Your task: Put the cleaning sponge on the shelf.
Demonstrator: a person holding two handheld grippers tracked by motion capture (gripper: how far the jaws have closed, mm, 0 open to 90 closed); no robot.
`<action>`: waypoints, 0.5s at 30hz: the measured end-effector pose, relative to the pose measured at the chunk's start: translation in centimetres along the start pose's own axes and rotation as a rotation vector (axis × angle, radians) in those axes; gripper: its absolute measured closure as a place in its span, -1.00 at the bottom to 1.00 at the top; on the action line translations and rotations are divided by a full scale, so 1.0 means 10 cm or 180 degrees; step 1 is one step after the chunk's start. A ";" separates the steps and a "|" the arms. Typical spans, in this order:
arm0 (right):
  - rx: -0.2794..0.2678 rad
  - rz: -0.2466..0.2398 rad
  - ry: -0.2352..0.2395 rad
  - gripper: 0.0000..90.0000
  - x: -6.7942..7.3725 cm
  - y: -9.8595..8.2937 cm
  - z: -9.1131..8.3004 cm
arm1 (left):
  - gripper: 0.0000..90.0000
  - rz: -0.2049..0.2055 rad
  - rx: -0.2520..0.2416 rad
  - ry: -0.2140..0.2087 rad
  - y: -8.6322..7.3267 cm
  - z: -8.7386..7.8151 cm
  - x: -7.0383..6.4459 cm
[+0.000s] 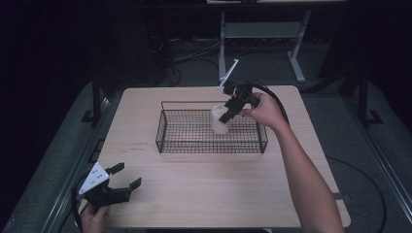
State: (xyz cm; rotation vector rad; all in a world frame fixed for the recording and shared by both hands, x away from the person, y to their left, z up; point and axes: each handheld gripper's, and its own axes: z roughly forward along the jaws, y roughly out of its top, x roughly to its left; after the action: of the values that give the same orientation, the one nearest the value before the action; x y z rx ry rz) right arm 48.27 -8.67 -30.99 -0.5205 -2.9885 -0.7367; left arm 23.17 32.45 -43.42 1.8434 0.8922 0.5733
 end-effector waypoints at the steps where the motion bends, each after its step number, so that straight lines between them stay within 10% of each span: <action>1: 0.0019 0.0055 -0.0001 -0.33 -0.05 -0.01 0.05 | -0.69 0.0014 -0.0011 0.0001 0.00 0.00 -0.01; 15: 0.0216 0.0175 -0.0061 -0.34 -0.24 -0.01 0.47 | -0.69 0.0001 -0.0021 -0.0003 -0.01 -0.01 0.01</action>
State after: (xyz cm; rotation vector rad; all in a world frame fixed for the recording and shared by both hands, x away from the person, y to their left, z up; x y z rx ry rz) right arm 50.78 -7.38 -35.44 -0.6072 -2.9908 -0.6276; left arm 23.10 32.61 -43.44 1.8378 0.8883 0.5749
